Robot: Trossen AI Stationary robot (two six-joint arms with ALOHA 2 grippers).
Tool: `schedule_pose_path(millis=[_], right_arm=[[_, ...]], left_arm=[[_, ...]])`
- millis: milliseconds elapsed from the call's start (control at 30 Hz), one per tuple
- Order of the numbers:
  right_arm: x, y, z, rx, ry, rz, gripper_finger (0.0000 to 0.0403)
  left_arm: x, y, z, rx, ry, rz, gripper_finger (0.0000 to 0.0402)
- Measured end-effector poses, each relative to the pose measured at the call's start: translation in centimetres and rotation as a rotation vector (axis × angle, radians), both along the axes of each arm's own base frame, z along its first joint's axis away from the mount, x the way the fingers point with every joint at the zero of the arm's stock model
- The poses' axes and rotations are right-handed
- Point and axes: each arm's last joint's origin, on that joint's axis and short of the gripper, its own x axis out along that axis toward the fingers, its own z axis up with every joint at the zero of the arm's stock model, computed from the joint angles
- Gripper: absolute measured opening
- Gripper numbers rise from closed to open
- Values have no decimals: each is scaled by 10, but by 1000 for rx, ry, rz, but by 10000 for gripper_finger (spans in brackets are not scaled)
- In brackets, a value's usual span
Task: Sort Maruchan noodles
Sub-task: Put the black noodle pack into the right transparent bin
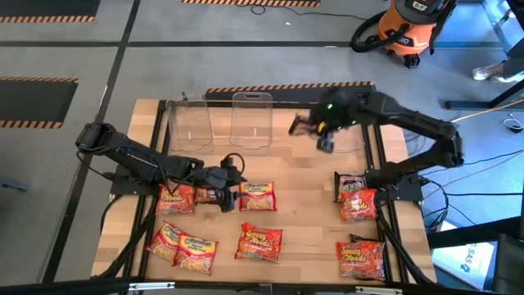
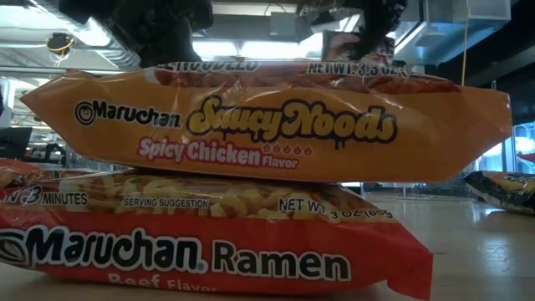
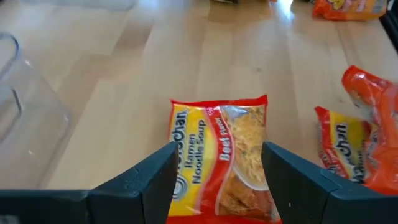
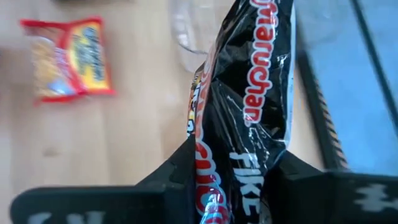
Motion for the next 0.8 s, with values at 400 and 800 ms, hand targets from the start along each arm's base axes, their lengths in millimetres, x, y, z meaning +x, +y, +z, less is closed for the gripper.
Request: schedule_pose_path(millis=[400,800], right_arm=[[-50,-78,-6,-93,138,-100,92],[-65,-134,-43,-29,337,-208,94]], left_arm=[[7,15,5,41,-50,-211,224],[9,32,4,-2,-44,-209,224]])
